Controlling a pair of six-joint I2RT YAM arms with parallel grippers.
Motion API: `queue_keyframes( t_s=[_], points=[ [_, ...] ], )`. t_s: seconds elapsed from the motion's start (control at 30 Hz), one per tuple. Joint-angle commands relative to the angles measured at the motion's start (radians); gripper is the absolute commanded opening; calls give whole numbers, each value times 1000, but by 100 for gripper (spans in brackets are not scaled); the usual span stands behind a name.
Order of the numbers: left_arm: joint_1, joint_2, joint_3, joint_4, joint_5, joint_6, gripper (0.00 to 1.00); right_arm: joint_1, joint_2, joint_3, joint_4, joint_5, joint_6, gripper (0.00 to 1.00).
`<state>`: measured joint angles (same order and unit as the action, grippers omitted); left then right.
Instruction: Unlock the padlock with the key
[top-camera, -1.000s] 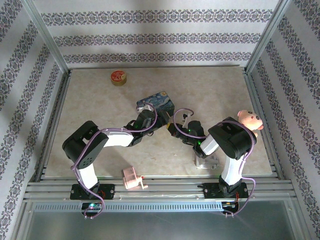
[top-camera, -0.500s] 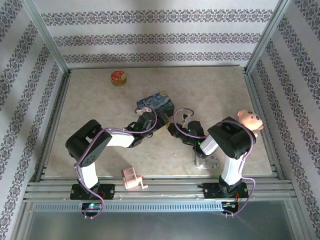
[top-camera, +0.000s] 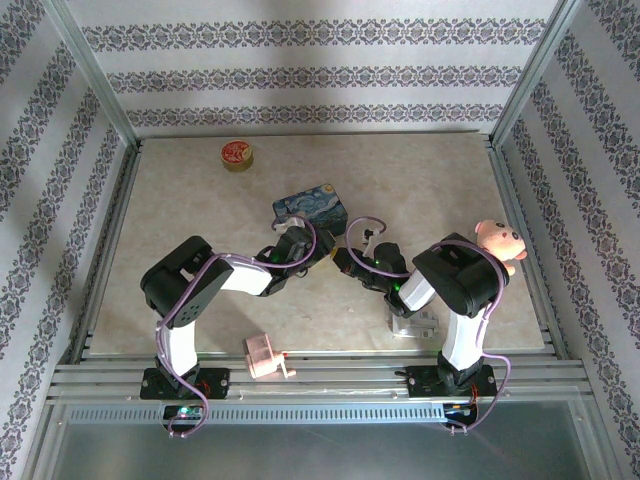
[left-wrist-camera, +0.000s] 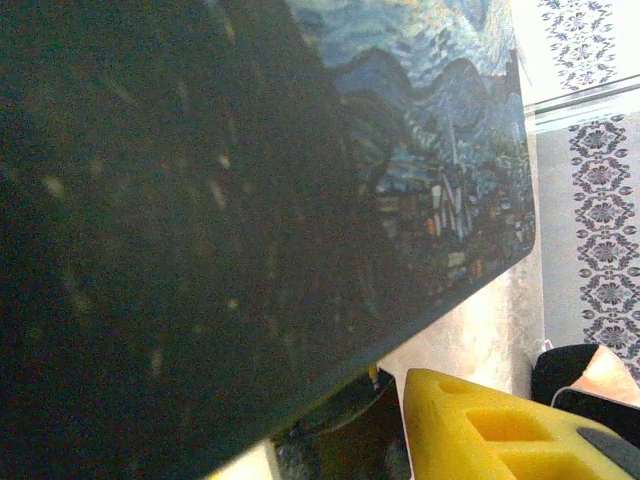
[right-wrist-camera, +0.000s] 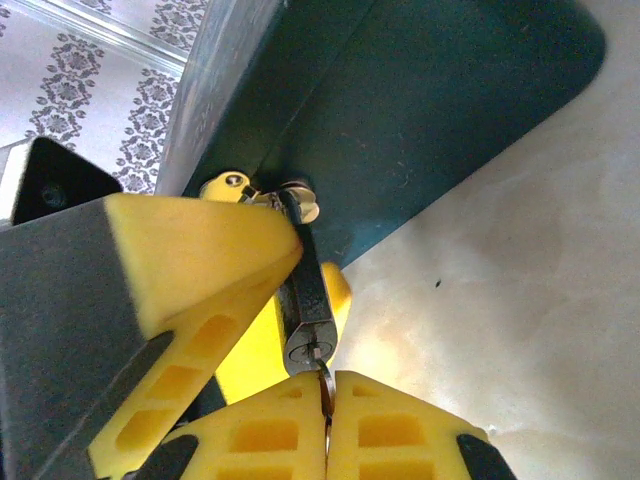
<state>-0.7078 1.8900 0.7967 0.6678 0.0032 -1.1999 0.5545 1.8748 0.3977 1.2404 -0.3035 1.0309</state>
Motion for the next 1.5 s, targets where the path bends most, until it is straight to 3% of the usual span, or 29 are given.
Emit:
queue_keyframes(
  t_s=[0.0,0.1,0.27,0.43,0.57,0.93,1.07,1.27,1.47],
  points=[
    [-12,40,16,80,21,-30,45,12,9,32,98,-21,26,1],
    [-12,57,20,106,33,-42,40,15,13,35,108,-25,41,1],
    [-12,59,18,119,37,-55,17,17,14,36,110,-19,43,2],
    [-12,38,4,107,25,-48,4,16,-4,18,105,-7,28,16],
    [-10,26,-7,104,21,-41,1,14,-49,-12,68,12,-4,25],
    [-5,6,-26,98,24,-48,0,29,-209,-115,-100,89,-100,29],
    [-2,0,-30,87,40,-63,0,66,-322,-92,-327,151,-197,29],
    [7,-14,-30,57,80,-78,0,166,-507,75,-876,357,-420,29],
    [19,-23,-17,13,141,-108,0,212,-529,207,-1158,460,-590,28]
  ],
)
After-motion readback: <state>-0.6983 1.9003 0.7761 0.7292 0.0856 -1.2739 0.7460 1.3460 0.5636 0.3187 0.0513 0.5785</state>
